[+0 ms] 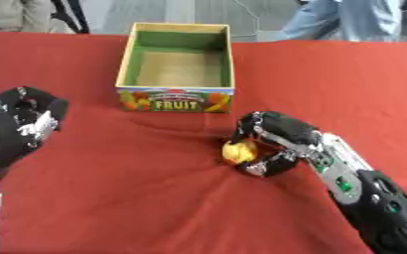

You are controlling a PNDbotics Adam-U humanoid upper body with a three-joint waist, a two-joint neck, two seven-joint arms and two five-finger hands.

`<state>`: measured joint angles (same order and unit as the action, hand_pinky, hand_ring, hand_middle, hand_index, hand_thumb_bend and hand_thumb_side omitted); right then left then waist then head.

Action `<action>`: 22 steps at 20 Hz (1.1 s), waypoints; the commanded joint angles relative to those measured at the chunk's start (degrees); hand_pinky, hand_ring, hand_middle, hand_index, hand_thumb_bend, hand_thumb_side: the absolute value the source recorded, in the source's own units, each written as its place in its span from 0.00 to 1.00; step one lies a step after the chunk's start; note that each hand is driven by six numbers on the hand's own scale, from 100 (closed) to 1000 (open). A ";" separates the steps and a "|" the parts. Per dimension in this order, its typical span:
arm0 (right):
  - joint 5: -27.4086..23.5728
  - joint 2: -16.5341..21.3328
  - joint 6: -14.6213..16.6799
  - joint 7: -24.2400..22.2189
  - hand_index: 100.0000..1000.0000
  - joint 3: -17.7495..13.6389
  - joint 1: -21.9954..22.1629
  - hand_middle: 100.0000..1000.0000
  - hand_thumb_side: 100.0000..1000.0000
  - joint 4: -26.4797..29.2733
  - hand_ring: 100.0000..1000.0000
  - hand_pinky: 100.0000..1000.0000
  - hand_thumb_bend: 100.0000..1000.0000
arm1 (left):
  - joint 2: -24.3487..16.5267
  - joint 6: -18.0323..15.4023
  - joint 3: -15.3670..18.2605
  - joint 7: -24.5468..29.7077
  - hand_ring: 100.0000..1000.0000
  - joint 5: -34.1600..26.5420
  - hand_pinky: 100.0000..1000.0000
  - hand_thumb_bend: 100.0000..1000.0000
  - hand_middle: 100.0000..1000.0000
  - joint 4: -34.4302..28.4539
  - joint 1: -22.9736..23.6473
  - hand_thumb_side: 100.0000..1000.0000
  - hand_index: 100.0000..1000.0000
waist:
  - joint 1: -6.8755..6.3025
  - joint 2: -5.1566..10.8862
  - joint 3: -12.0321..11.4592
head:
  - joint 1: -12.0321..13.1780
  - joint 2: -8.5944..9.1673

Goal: Pick up objects on the table and place them in the box.

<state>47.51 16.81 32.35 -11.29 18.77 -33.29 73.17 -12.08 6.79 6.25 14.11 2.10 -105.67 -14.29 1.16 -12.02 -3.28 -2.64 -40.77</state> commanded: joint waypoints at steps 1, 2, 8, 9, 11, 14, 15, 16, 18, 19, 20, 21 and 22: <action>1.14 0.63 0.02 0.60 0.50 -0.20 -0.67 0.36 0.00 -0.05 0.41 0.29 0.17 | -0.62 -0.04 -0.01 0.10 0.46 -0.12 0.41 0.39 0.46 -0.62 -0.49 0.30 0.53 | -0.16 0.85 0.02 | -0.06 -0.38; 1.16 0.63 0.04 0.75 0.48 -0.19 -0.66 0.34 0.00 -0.07 0.40 0.27 0.15 | -0.62 -0.04 -0.02 0.11 0.46 -0.11 0.41 0.39 0.46 -0.62 -0.49 0.30 0.53 | -0.15 0.85 0.02 | -0.05 -0.38; -0.02 0.73 -0.54 1.53 0.41 -0.33 -0.83 0.26 0.00 0.16 0.32 0.19 0.00 | -0.64 -0.03 -0.02 0.11 0.46 -0.10 0.41 0.38 0.46 -0.61 -0.51 0.30 0.53 | -0.12 0.85 0.06 | -0.03 -0.36; -0.50 0.78 -0.75 1.61 0.41 -0.34 -0.89 0.25 0.00 0.28 0.32 0.18 0.00 | -0.65 -0.03 -0.02 0.11 0.46 -0.10 0.41 0.38 0.46 -0.61 -0.52 0.30 0.53 | -0.11 0.85 0.07 | -0.02 -0.35; -1.69 0.95 -1.18 1.74 0.40 -0.38 -1.06 0.24 0.00 0.76 0.31 0.17 0.00 | -0.66 -0.02 0.00 0.09 0.46 -0.10 0.41 0.38 0.46 -0.61 -0.50 0.30 0.53 | -0.10 0.85 0.09 | 0.02 -0.33; -4.12 1.52 -1.94 1.67 0.39 -0.50 -1.47 0.23 0.00 2.25 0.30 0.16 0.00 | -0.69 -0.01 0.03 0.05 0.46 -0.09 0.41 0.38 0.46 -0.62 -0.46 0.30 0.53 | -0.07 0.86 0.14 | 0.07 -0.34; -5.08 1.82 -2.21 1.51 0.39 -0.53 -1.64 0.23 0.00 3.01 0.30 0.15 0.00 | -0.70 -0.01 0.04 0.04 0.46 -0.08 0.41 0.38 0.46 -0.62 -0.44 0.30 0.53 | -0.06 0.87 0.16 | 0.10 -0.35; -6.21 2.19 -2.47 1.29 0.39 -0.54 -1.91 0.23 0.00 3.97 0.30 0.15 0.00 | -0.71 0.00 0.05 0.03 0.46 -0.08 0.41 0.38 0.46 -0.62 -0.41 0.30 0.53 | -0.04 0.88 0.19 | 0.14 -0.36; -8.67 3.06 -3.11 0.67 0.39 -0.60 -2.54 0.23 0.00 6.12 0.30 0.15 0.00 | -0.73 0.02 0.07 0.01 0.46 -0.06 0.41 0.38 0.46 -0.63 -0.38 0.30 0.53 | 0.01 0.90 0.26 | 0.21 -0.36; -10.04 3.59 -3.50 0.34 0.39 -0.65 -2.93 0.23 0.00 7.28 0.30 0.15 0.00 | -0.74 0.02 0.07 0.01 0.46 -0.06 0.41 0.38 0.46 -0.63 -0.37 0.30 0.53 | 0.03 0.91 0.30 | 0.25 -0.36; -11.47 4.17 -3.95 -0.03 0.39 -0.70 -3.40 0.23 0.00 8.46 0.30 0.15 0.00 | -0.75 0.03 0.08 0.02 0.46 -0.05 0.41 0.38 0.46 -0.63 -0.34 0.30 0.53 | 0.04 0.93 0.35 | 0.30 -0.36; -12.90 4.78 -4.44 -0.44 0.39 -0.74 -3.87 0.23 0.00 9.60 0.30 0.15 0.00 | -0.77 0.04 0.09 0.01 0.46 -0.04 0.41 0.38 0.46 -0.62 -0.31 0.30 0.53 | 0.06 0.95 0.39 | 0.35 -0.36; -14.34 5.44 -4.97 -0.79 0.39 -0.83 -4.43 0.23 0.00 10.69 0.30 0.15 0.00 | -0.80 0.04 0.11 -0.01 0.46 -0.03 0.41 0.38 0.46 -0.62 -0.28 0.30 0.53 | 0.08 0.98 0.42 | 0.38 -0.37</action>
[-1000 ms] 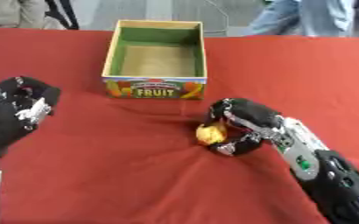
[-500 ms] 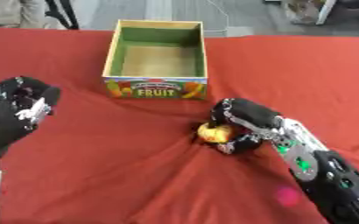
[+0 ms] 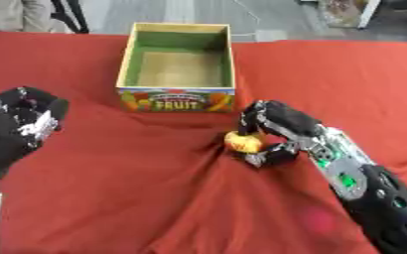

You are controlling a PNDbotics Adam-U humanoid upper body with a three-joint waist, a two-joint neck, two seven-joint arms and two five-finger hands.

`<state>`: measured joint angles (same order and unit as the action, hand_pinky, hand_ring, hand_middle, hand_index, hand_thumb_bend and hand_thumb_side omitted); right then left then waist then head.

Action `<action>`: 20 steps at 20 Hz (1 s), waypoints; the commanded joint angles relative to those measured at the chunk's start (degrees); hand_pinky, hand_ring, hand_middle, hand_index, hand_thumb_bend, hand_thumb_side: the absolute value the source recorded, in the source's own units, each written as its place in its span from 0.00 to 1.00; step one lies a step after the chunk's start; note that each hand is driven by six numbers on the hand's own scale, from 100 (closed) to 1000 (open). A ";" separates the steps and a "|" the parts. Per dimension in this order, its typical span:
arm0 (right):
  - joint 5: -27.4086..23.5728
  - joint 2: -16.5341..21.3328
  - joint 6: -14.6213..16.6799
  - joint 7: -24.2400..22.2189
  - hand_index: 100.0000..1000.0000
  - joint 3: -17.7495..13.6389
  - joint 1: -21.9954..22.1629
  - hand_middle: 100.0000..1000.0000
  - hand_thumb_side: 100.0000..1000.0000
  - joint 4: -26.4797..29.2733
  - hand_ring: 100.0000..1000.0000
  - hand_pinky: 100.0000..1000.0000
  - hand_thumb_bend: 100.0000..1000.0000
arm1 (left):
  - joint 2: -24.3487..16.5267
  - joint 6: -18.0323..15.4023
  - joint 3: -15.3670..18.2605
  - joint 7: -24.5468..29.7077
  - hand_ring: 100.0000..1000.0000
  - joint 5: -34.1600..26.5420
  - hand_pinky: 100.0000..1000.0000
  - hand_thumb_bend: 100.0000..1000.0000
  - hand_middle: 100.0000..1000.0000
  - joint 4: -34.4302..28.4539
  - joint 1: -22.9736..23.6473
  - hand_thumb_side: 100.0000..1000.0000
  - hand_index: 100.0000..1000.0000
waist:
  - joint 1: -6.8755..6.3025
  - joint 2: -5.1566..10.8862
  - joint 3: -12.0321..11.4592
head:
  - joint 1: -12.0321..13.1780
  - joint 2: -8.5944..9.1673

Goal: Pick up objects on the table and place them in the box.

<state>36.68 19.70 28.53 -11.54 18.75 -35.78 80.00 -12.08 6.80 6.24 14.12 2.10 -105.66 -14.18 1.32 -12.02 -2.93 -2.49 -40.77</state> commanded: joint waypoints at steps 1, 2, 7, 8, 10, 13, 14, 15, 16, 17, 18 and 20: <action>-4.82 3.15 -1.68 -0.90 0.39 -0.89 -2.42 0.23 0.00 4.79 0.30 0.15 0.00 | -0.83 0.03 0.12 -0.02 0.46 -0.02 0.41 0.38 0.46 -0.62 -0.36 0.30 0.53 | -0.05 1.01 0.09 | 0.25 -0.37; -5.99 3.77 -2.19 -1.18 0.39 -1.04 -3.01 0.23 0.00 5.67 0.30 0.15 0.00 | -0.85 0.03 0.13 -0.02 0.46 -0.02 0.41 0.38 0.46 -0.61 -0.33 0.30 0.53 | -0.04 1.05 0.11 | 0.29 -0.38; -9.89 5.69 -4.36 -1.92 0.39 -1.87 -5.21 0.23 0.00 7.97 0.30 0.15 0.00 | -0.88 0.02 0.09 0.01 0.46 0.00 0.41 0.38 0.46 -0.58 -0.22 0.30 0.53 | 0.02 1.18 0.11 | 0.40 -0.36; -10.33 5.89 -4.66 -2.00 0.39 -1.97 -5.59 0.23 0.00 8.03 0.30 0.15 0.00 | -0.88 0.02 0.07 0.04 0.46 0.01 0.41 0.38 0.46 -0.57 -0.20 0.30 0.53 | 0.03 1.21 0.07 | 0.38 -0.38; -10.96 6.06 -5.06 -2.19 0.39 -2.04 -6.26 0.23 0.00 7.78 0.30 0.15 0.00 | -0.89 0.02 0.02 0.12 0.46 0.03 0.41 0.38 0.46 -0.54 -0.15 0.30 0.53 | 0.04 1.28 -0.05 | 0.36 -0.42; -11.75 5.91 -5.50 -2.33 0.39 -2.12 -7.35 0.23 0.00 6.79 0.30 0.15 0.00 | -0.86 -0.01 -0.08 0.22 0.46 0.02 0.41 0.38 0.46 -0.49 -0.07 0.30 0.53 | 0.05 1.43 -0.37 | 0.28 -0.52; -11.93 5.78 -5.62 -2.27 0.39 -2.18 -7.82 0.23 0.00 6.36 0.30 0.15 0.00 | -0.85 -0.01 -0.12 0.26 0.46 0.02 0.41 0.38 0.46 -0.47 -0.03 0.30 0.53 | 0.04 1.49 -0.52 | 0.20 -0.56; -12.04 5.62 -5.73 -2.15 0.39 -2.25 -8.32 0.23 0.00 5.89 0.30 0.15 0.00 | -0.82 -0.02 -0.17 0.31 0.46 0.01 0.41 0.38 0.46 -0.45 -0.01 0.30 0.53 | 0.03 1.54 -0.68 | 0.10 -0.58; -12.10 5.43 -5.84 -1.97 0.39 -2.35 -8.89 0.23 0.00 5.37 0.30 0.15 0.00 | -0.79 -0.04 -0.24 0.37 0.46 -0.01 0.41 0.38 0.46 -0.44 0.00 0.30 0.53 | 0.02 1.60 -0.88 | -0.04 -0.61; -12.08 5.19 -5.98 -1.71 0.39 -2.50 -9.58 0.23 0.00 4.68 0.30 0.15 0.00 | -0.74 -0.06 -0.33 0.46 0.46 -0.04 0.41 0.38 0.46 -0.42 0.01 0.30 0.53 | 0.00 1.68 -1.13 | -0.22 -0.67; -11.99 4.95 -6.08 -1.45 0.39 -2.63 -10.22 0.23 0.00 3.89 0.30 0.15 0.00 | -0.69 -0.07 -0.42 0.54 0.46 -0.07 0.41 0.38 0.46 -0.39 0.02 0.30 0.53 | -0.02 1.75 -1.39 | -0.41 -0.72; -11.53 4.40 -6.25 -0.90 0.39 -2.97 -11.65 0.23 0.00 1.95 0.30 0.15 0.00 | -0.57 -0.10 -0.62 0.74 0.46 -0.11 0.41 0.38 0.46 -0.35 0.00 0.30 0.53 | -0.07 1.83 -2.02 | -0.91 -0.72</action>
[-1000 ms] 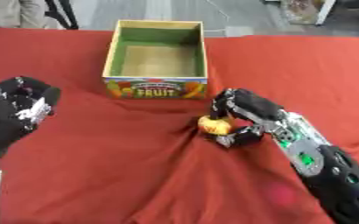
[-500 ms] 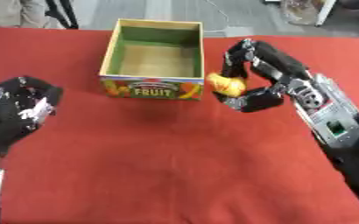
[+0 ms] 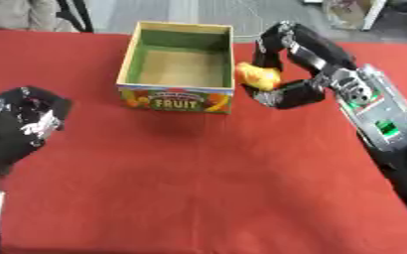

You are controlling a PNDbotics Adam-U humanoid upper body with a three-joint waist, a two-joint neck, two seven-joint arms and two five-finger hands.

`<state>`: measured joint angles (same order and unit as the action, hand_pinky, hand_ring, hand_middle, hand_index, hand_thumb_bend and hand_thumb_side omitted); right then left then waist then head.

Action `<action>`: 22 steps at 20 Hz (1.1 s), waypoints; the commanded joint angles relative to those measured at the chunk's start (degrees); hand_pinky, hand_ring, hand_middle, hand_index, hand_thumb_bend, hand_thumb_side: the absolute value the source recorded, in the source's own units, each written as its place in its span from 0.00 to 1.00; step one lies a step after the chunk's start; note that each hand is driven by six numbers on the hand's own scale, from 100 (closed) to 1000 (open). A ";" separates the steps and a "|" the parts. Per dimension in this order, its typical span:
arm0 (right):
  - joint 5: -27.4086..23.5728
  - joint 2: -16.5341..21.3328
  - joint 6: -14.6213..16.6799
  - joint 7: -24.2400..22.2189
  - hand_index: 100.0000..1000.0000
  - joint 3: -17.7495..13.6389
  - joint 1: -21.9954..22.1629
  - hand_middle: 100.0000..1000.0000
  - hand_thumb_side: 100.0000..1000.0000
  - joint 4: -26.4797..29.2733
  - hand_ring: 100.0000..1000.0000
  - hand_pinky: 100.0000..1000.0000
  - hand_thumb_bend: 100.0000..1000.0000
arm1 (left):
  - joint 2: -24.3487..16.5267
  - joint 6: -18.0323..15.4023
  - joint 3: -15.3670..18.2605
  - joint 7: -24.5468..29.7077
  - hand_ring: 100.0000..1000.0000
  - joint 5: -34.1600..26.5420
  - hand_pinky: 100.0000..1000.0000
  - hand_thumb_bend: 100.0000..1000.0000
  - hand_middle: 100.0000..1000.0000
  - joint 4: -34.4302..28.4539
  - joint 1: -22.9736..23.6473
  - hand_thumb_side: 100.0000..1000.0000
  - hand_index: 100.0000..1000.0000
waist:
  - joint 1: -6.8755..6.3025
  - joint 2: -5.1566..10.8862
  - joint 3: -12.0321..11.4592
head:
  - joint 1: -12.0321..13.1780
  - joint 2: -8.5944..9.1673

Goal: Pick up objects on the table and place them in the box.

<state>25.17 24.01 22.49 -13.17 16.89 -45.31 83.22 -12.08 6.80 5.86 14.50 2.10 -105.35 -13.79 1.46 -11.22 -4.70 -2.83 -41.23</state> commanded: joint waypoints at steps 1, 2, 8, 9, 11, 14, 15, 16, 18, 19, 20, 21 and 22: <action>0.47 -0.19 -0.28 1.08 0.39 -1.38 -2.94 0.23 0.00 -2.49 0.30 0.15 0.00 | -0.50 -0.14 -0.34 0.46 0.46 -0.15 0.41 0.38 0.46 -0.67 -0.47 0.30 0.53 | -0.22 1.03 -0.69 | -0.96 -0.24; 0.99 -0.45 -0.28 1.48 0.39 -1.64 -3.65 0.23 0.00 -3.65 0.30 0.15 0.00 | -0.46 -0.16 -0.43 0.55 0.46 -0.18 0.41 0.39 0.46 -0.68 -0.55 0.30 0.53 | -0.22 1.01 -1.12 | -1.32 -0.21; 4.91 -2.13 -0.20 4.00 0.39 -3.43 -6.87 0.24 0.00 -10.49 0.30 0.15 0.00 | -0.10 -0.34 -1.15 1.13 0.46 -0.46 0.41 0.39 0.46 -0.89 -1.72 0.30 0.53 | -0.11 0.41 -4.21 | -3.37 0.73; 5.91 -2.73 -0.50 4.50 0.40 -4.08 -7.46 0.24 0.00 -12.50 0.31 0.16 0.00 | 0.09 -0.38 -1.43 1.37 0.46 -0.58 0.41 0.39 0.46 -0.97 -2.23 0.30 0.53 | -0.07 0.16 -5.20 | -4.05 1.11; 8.01 -3.79 -0.71 5.69 0.40 -5.23 -8.42 0.24 0.00 -16.24 0.31 0.17 0.00 | 0.42 -0.43 -1.97 1.83 0.46 -0.80 0.41 0.39 0.46 -1.10 -3.13 0.30 0.53 | 0.00 -0.30 -6.94 | -5.24 1.82; 11.95 -5.11 -0.79 8.04 0.42 -7.07 -9.71 0.26 0.00 -21.74 0.33 0.20 0.00 | 0.86 -0.52 -2.84 2.66 0.46 -1.12 0.41 0.39 0.46 -1.23 -4.43 0.30 0.53 | 0.26 -0.88 -9.75 | -7.20 2.79; 13.42 -5.41 -0.90 9.00 0.43 -7.80 -10.17 0.27 0.00 -23.61 0.34 0.22 0.00 | 1.05 -0.54 -3.13 2.92 0.46 -1.22 0.41 0.39 0.46 -1.28 -4.90 0.30 0.53 | 0.42 -1.06 -10.87 | -8.02 3.18; 14.81 -5.63 -0.93 10.01 0.44 -8.46 -10.59 0.28 0.00 -25.28 0.35 0.23 0.00 | 1.22 -0.54 -3.38 3.16 0.46 -1.32 0.41 0.39 0.46 -1.33 -5.29 0.30 0.53 | 0.57 -1.20 -11.82 | -8.71 3.51; 17.48 -5.77 -1.25 12.47 0.46 -9.95 -11.46 0.31 0.00 -28.59 0.38 0.27 0.00 | 1.57 -0.56 -3.99 3.71 0.46 -1.56 0.41 0.39 0.46 -1.45 -6.18 0.30 0.53 | 0.89 -1.49 -14.09 | -10.34 4.31; 18.62 -5.75 -1.43 13.74 0.48 -10.67 -11.86 0.32 0.00 -30.17 0.39 0.29 0.00 | 1.70 -0.59 -4.28 3.99 0.46 -1.68 0.41 0.39 0.46 -1.50 -6.59 0.30 0.53 | 1.04 -1.59 -15.21 | -11.13 4.68; 19.67 -5.73 -1.56 14.89 0.49 -11.34 -12.23 0.33 0.00 -31.68 0.40 0.30 0.00 | 1.81 -0.61 -4.54 4.24 0.46 -1.79 0.41 0.39 0.46 -1.53 -6.95 0.29 0.53 | 1.18 -1.67 -16.20 | -11.86 4.99; 20.50 -5.72 -1.84 15.99 0.50 -12.15 -12.55 0.35 0.00 -33.15 0.41 0.32 0.00 | 1.93 -0.64 -4.79 4.47 0.46 -1.90 0.41 0.39 0.46 -1.56 -7.29 0.29 0.53 | 1.33 -1.73 -17.26 | -12.67 5.28; 21.19 -5.68 -2.10 16.97 0.50 -12.83 -12.86 0.35 0.00 -34.44 0.41 0.32 0.00 | 2.02 -0.66 -4.98 4.65 0.46 -2.00 0.41 0.39 0.46 -1.58 -7.56 0.29 0.53 | 1.46 -1.80 -18.07 | -13.31 5.52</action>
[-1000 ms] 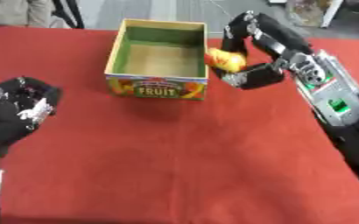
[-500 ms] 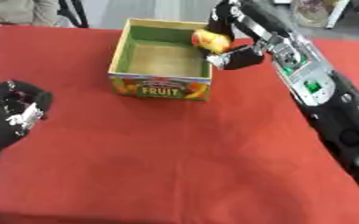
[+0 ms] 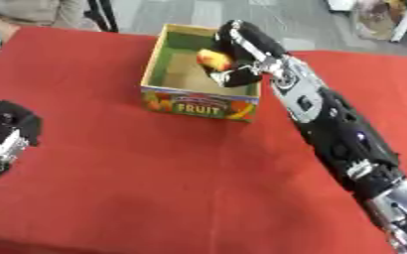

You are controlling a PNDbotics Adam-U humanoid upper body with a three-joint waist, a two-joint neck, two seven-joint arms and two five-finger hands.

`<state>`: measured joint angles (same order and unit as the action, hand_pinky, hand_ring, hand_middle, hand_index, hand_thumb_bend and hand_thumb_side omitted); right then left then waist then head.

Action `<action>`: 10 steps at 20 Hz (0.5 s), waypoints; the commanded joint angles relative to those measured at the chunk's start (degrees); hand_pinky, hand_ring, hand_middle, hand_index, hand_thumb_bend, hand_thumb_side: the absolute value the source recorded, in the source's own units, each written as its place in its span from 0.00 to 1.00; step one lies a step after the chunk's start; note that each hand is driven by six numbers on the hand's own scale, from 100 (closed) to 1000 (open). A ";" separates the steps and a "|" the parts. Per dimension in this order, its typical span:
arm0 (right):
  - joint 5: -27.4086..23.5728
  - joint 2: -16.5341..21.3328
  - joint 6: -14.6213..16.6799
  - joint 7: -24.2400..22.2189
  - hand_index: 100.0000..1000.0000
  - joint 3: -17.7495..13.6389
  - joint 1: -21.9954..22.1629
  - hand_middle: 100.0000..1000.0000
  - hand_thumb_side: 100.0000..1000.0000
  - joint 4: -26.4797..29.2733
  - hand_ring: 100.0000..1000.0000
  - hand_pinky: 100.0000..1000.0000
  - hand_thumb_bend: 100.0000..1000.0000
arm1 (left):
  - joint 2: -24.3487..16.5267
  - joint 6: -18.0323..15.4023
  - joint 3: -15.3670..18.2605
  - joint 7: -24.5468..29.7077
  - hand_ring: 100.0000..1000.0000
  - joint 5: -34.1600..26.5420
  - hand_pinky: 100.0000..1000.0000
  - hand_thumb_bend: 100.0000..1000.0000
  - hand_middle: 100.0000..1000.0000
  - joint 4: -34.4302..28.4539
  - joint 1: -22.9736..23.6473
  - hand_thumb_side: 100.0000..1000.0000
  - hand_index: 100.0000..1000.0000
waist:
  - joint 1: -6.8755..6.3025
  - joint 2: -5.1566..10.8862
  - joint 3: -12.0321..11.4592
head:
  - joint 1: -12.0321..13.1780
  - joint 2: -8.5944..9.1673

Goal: Pick up objects on the table and place them in the box.

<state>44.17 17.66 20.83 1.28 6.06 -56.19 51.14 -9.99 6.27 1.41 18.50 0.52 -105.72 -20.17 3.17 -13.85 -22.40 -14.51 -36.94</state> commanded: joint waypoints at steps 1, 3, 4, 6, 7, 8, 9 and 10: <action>2.93 0.83 -0.65 3.37 0.53 -2.49 -2.29 0.38 0.00 -3.40 0.44 0.34 0.00 | -0.02 -0.15 -0.71 0.83 0.46 -0.49 0.41 0.39 0.46 -1.22 -1.41 0.29 0.53 | -0.13 0.74 -1.10 | -2.26 1.50; 4.97 1.18 -0.83 4.74 0.58 -3.06 -2.86 0.43 0.00 -4.99 0.49 0.38 0.00 | 0.01 -0.18 -1.00 1.16 0.46 -0.58 0.41 0.39 0.46 -1.20 -1.67 0.29 0.53 | 0.04 0.63 -2.11 | -3.17 1.86; 6.20 1.30 -0.81 5.27 0.58 -3.26 -3.11 0.43 0.00 -5.61 0.50 0.39 0.00 | 0.00 -0.20 -1.08 1.27 0.46 -0.60 0.41 0.39 0.46 -1.19 -1.75 0.29 0.53 | 0.09 0.58 -2.40 | -3.47 1.97; 9.30 1.56 -0.69 6.32 0.62 -3.50 -3.57 0.50 0.00 -6.55 0.56 0.47 0.16 | -0.03 -0.23 -1.21 1.43 0.46 -0.62 0.41 0.39 0.46 -1.16 -1.86 0.29 0.53 | 0.22 0.50 -2.74 | -3.98 2.10; 11.37 1.71 -0.48 7.02 0.64 -3.46 -3.77 0.53 0.00 -6.75 0.58 0.51 0.19 | -0.05 -0.23 -1.26 1.51 0.46 -0.62 0.41 0.39 0.46 -1.15 -1.88 0.29 0.53 | 0.30 0.47 -2.81 | -4.09 2.13; 13.92 1.83 -0.23 7.79 0.66 -3.36 -3.88 0.58 0.03 -6.79 0.62 0.57 0.22 | -0.08 -0.22 -1.30 1.57 0.46 -0.61 0.41 0.39 0.46 -1.14 -1.90 0.30 0.53 | 0.37 0.44 -2.83 | -4.13 2.19; 16.81 1.95 0.07 8.27 0.69 -3.15 -3.95 0.63 0.09 -6.83 0.67 0.63 0.26 | -0.11 -0.20 -1.32 1.62 0.46 -0.59 0.41 0.39 0.46 -1.12 -1.89 0.30 0.53 | 0.46 0.41 -2.80 | -4.12 2.27; 19.69 1.97 0.29 8.56 0.70 -3.09 -3.99 0.66 0.12 -6.91 0.69 0.66 0.28 | -0.13 -0.18 -1.33 1.65 0.46 -0.56 0.41 0.39 0.46 -1.11 -1.89 0.30 0.53 | 0.52 0.40 -2.74 | -4.11 2.32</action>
<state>60.79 18.05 20.90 8.98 3.21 -58.60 43.84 -9.57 6.16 0.22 19.93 -0.01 -105.74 -21.27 4.11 -14.34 -25.11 -18.35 -35.51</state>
